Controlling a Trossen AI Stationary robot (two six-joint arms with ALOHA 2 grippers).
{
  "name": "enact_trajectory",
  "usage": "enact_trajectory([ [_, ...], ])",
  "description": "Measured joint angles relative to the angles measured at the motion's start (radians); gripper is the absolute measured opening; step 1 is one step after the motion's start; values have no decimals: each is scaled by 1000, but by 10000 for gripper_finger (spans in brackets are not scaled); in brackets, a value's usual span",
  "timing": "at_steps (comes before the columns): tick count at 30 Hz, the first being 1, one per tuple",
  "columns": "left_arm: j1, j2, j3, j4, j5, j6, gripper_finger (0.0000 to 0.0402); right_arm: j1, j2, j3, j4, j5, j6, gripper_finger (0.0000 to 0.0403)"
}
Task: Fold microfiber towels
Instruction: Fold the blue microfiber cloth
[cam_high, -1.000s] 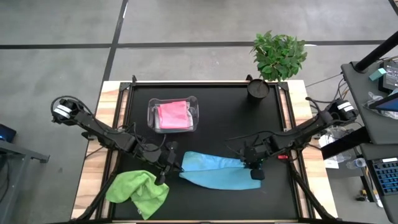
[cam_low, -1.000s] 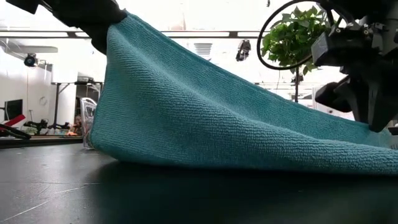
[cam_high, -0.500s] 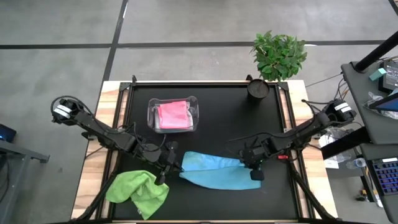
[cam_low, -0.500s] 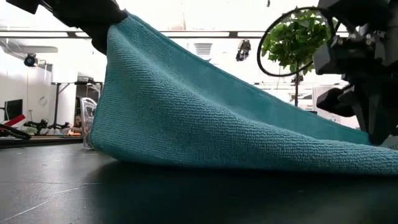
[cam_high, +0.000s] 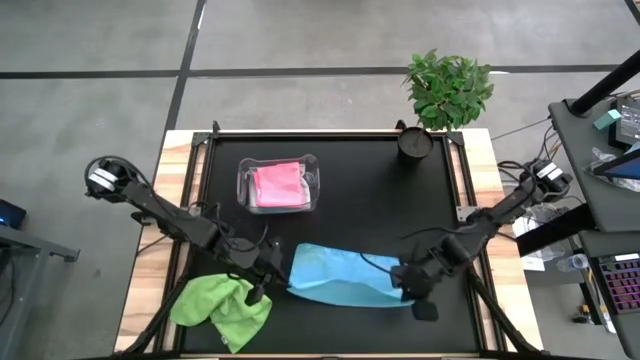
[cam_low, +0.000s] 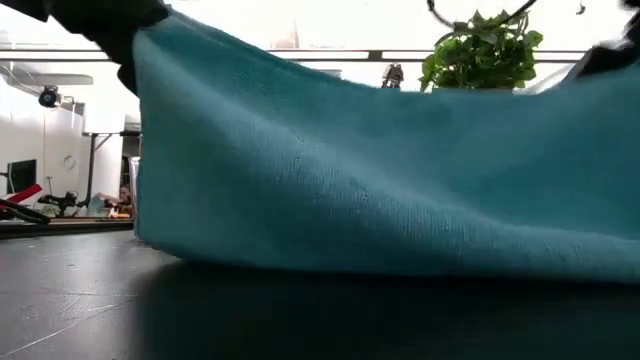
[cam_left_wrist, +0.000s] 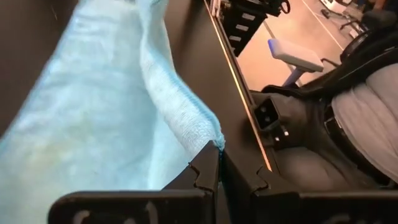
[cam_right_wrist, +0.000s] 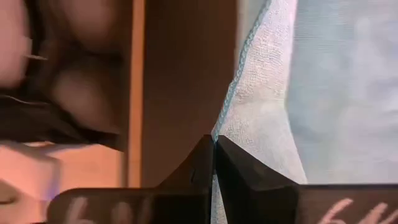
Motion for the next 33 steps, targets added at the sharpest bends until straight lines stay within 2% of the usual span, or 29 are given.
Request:
enact_trajectory([
  [4,-33,43,0,12,0,-50,0,77,39,52,42,10,133,8],
  [9,-61,111,0,68,0,-51,0,136,167,122,73,-7,212,8],
  [12,-61,151,4,76,-20,-25,0,142,241,169,40,-9,207,8],
  [15,-44,182,2,68,-97,-19,0,136,290,210,-70,3,175,8],
  [21,-8,190,0,-11,-220,-16,0,110,308,250,-239,34,133,8],
  [33,86,204,-32,-27,-251,-22,0,1,278,186,-380,135,-5,8],
])
